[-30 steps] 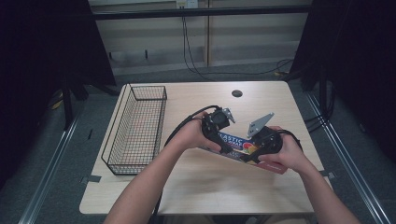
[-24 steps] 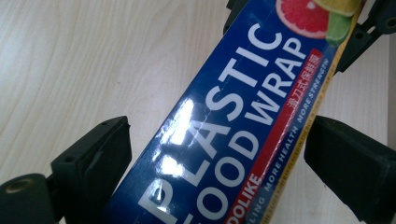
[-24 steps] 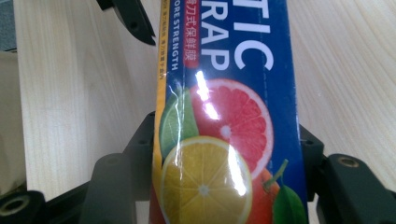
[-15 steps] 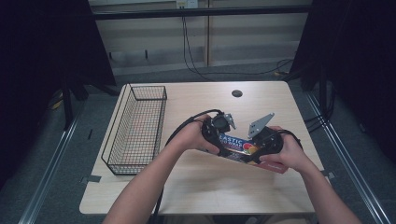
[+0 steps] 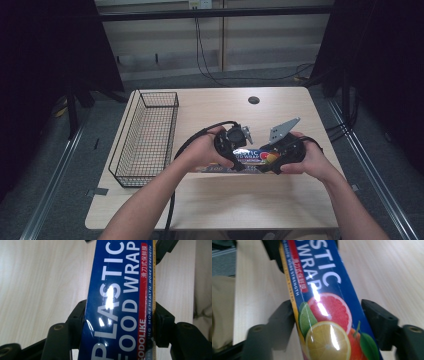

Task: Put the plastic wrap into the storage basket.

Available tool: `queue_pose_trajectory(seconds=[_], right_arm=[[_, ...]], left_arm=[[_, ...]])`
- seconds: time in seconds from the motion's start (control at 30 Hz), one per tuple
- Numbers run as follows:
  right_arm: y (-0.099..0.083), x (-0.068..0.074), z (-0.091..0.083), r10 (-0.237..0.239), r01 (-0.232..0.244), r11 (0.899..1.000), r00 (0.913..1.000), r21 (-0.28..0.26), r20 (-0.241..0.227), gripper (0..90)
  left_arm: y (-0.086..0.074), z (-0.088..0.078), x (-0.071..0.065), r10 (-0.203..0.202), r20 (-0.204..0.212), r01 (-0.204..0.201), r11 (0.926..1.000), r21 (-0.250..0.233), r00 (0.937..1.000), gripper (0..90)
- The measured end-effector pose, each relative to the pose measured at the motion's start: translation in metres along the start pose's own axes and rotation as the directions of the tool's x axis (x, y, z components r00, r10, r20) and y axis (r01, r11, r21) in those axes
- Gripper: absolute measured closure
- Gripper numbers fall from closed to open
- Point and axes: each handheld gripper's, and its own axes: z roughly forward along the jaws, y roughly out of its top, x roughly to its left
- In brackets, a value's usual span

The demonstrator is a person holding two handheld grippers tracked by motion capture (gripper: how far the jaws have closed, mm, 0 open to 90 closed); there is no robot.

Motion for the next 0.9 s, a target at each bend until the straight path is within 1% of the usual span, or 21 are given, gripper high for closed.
queue_pose_trajectory(seconds=[0.03, 0.07, 0.1, 0.13, 0.17, 0.23, 0.27, 0.3, 0.33, 0.37, 0.43, 0.47, 0.5, 0.57, 0.6, 0.63, 0.7, 0.77, 0.8, 0.87, 0.9], right_arm=[[0.001, 0.0, -0.001, 0.005, -0.005, 1.0, 0.9995, -0.004, 0.03, 19.7], [0.001, -0.002, -0.003, 0.033, -0.031, 0.999, 0.9981, -0.022, 0.053, 13.6], [0.0, -0.004, -0.007, 0.07, -0.068, 0.997, 0.9957, -0.034, 0.06, 13.4], [-0.001, -0.006, -0.012, 0.089, -0.085, 0.995, 0.9923, -0.046, 0.087, 11.9], [-0.002, -0.008, -0.016, 0.102, -0.097, 0.993, 0.9899, -0.061, 0.098, 7.9], [-0.005, -0.013, -0.025, 0.184, -0.17, 0.979, 0.9745, -0.111, 0.129, 1.3], [-0.007, -0.015, -0.029, 0.202, -0.183, 0.975, 0.9672, -0.129, 0.154, 1.5], [-0.008, -0.017, -0.033, 0.218, -0.196, 0.969, 0.9645, -0.147, 0.149, 1.8], [-0.009, -0.018, -0.035, 0.228, -0.203, 0.964, 0.9631, -0.169, 0.143, 1.3], [-0.009, -0.019, -0.037, 0.236, -0.209, 0.963, 0.9593, -0.172, 0.154, 1.1], [-0.01, -0.019, -0.038, 0.247, -0.219, 0.961, 0.9551, -0.171, 0.164, 1.4], [-0.01, -0.02, -0.037, 0.251, -0.224, 0.96, 0.9537, -0.167, 0.165, 1.6], [-0.01, -0.02, -0.037, 0.249, -0.221, 0.961, 0.9528, -0.165, 0.174, 1.7], [-0.01, -0.02, -0.036, 0.259, -0.23, 0.959, 0.9484, -0.164, 0.183, 1.9], [-0.01, -0.02, -0.035, 0.259, -0.231, 0.959, 0.9487, -0.162, 0.181, 1.9], [-0.011, -0.02, -0.035, 0.255, -0.229, 0.961, 0.9515, -0.157, 0.172, 1.9], [-0.011, -0.02, -0.034, 0.251, -0.226, 0.962, 0.9531, -0.151, 0.17, 1.9], [-0.012, -0.02, -0.032, 0.259, -0.235, 0.961, 0.9485, -0.145, 0.182, 1.9], [-0.012, -0.02, -0.031, 0.262, -0.238, 0.961, 0.9469, -0.143, 0.186, 1.9], [-0.013, -0.02, -0.028, 0.27, -0.247, 0.959, 0.9465, -0.141, 0.177, 2.1], [-0.013, -0.02, -0.028, 0.276, -0.254, 0.958, 0.9454, -0.136, 0.174, 2.1]], left_arm=[[-0.002, -0.001, 0.002, -0.039, 0.013, 0.039, 0.9992, 0.004, 0.9991, 42.6], [-0.005, -0.001, 0.002, -0.05, -0.007, 0.05, 0.9987, 0.011, 0.9987, 42.8], [-0.008, -0.002, 0.003, -0.083, -0.014, 0.083, 0.9963, 0.02, 0.9964, 42.9], [-0.011, -0.003, 0.003, -0.083, -0.043, 0.084, 0.9963, 0.017, 0.9956, 42.9], [-0.015, -0.006, 0.006, -0.11, -0.036, 0.11, 0.9938, 0.014, 0.9933, 43.1], [-0.023, -0.012, 0.01, -0.192, -0.04, 0.191, 0.9814, -0.016, 0.9806, 43.0], [-0.026, -0.015, 0.012, -0.216, -0.044, 0.215, 0.9764, -0.022, 0.9754, 43.1], [-0.029, -0.019, 0.016, -0.229, -0.053, 0.229, 0.9734, -0.012, 0.9719, 43.1], [-0.032, -0.021, 0.016, -0.257, -0.075, 0.256, 0.9665, -0.024, 0.9636, 43.2], [-0.034, -0.023, 0.018, -0.251, -0.093, 0.251, 0.968, -0.009, 0.9636, 43.2], [-0.038, -0.025, 0.019, -0.284, -0.112, 0.285, 0.9585, -0.013, 0.9522, 43.2], [-0.041, -0.027, 0.02, -0.308, -0.117, 0.308, 0.9512, -0.019, 0.9442, 43.2], [-0.042, -0.029, 0.021, -0.313, -0.118, 0.313, 0.9495, -0.019, 0.9423, 43.2], [-0.044, -0.032, 0.022, -0.344, -0.127, 0.343, 0.9387, -0.029, 0.9302, 43.2], [-0.045, -0.032, 0.022, -0.352, -0.138, 0.35, 0.936, -0.036, 0.9259, 43.2], [-0.045, -0.033, 0.023, -0.349, -0.148, 0.347, 0.9371, -0.034, 0.9256, 43.2], [-0.046, -0.035, 0.024, -0.38, -0.155, 0.379, 0.9246, -0.033, 0.912, 43.2], [-0.046, -0.038, 0.024, -0.384, -0.177, 0.384, 0.9225, -0.037, 0.9061, 43.2], [-0.047, -0.039, 0.025, -0.403, -0.174, 0.401, 0.9147, -0.048, 0.8985, 43.2], [-0.047, -0.043, 0.025, -0.416, -0.185, 0.413, 0.9089, -0.054, 0.8903, 43.2], [-0.048, -0.045, 0.026, -0.431, -0.184, 0.428, 0.9021, -0.055, 0.8837, 43.2]])
